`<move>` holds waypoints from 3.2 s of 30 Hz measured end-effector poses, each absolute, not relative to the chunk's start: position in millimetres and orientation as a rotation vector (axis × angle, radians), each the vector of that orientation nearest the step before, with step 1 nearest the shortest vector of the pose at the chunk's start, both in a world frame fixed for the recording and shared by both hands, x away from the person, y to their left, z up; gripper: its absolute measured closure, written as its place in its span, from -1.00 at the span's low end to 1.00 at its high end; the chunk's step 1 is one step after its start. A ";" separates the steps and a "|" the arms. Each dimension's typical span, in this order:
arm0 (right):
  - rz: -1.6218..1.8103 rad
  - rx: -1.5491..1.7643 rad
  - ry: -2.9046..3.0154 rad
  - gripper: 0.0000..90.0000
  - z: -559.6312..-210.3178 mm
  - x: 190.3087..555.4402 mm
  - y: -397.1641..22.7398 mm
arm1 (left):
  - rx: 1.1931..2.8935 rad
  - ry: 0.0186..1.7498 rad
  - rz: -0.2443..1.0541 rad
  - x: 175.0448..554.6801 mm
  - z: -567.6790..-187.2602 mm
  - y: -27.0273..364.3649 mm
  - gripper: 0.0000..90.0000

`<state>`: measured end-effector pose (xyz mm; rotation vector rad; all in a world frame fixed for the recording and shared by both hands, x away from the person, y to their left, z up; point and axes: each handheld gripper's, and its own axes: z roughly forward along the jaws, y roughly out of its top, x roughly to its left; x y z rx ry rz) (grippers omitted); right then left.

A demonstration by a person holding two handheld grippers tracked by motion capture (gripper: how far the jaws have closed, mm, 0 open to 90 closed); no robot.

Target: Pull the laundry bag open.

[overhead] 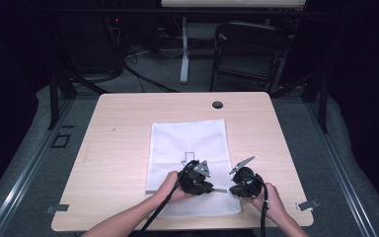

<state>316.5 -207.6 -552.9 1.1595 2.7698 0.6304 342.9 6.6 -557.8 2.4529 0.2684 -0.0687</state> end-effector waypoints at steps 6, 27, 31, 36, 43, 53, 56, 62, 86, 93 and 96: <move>0.623 1.159 2.774 1.00 -552.7 317.1 -207.9 | 2.453 0.288 -0.084 343.4 -559.6 15.5 0.82; 0.716 1.114 2.763 1.00 -549.5 315.5 -194.2 | 2.456 0.278 -0.108 343.5 -566.1 18.0 0.81; 0.689 1.089 2.760 1.00 -554.8 316.6 -189.1 | 2.454 0.270 -0.107 343.3 -565.4 18.2 0.81; 0.680 1.091 2.758 1.00 -555.5 316.4 -190.4 | 2.463 0.262 -0.098 342.8 -563.7 17.9 0.82; 0.684 1.144 2.758 1.00 -555.9 317.4 -191.4 | 2.455 0.257 -0.088 341.6 -561.8 18.6 0.82; 0.668 1.198 2.771 1.00 -555.0 319.0 -193.7 | 2.466 0.256 -0.089 342.5 -560.8 20.8 0.82; 0.674 1.214 2.774 1.00 -555.2 319.3 -194.8 | 2.462 0.257 -0.098 343.5 -560.8 21.8 0.82; 0.645 1.211 2.794 1.00 -553.9 318.7 -195.4 | 2.470 0.250 -0.108 343.7 -561.4 19.6 0.81; 0.643 1.242 2.795 1.00 -554.0 316.8 -198.7 | 2.478 0.244 -0.104 339.7 -554.2 26.6 0.82; 0.635 1.241 2.804 1.00 -553.6 316.5 -201.4 | 2.478 0.250 -0.108 339.6 -554.1 33.1 0.81; 0.633 1.235 2.811 1.00 -553.4 316.9 -201.6 | 2.478 0.248 -0.099 339.0 -554.5 33.3 0.81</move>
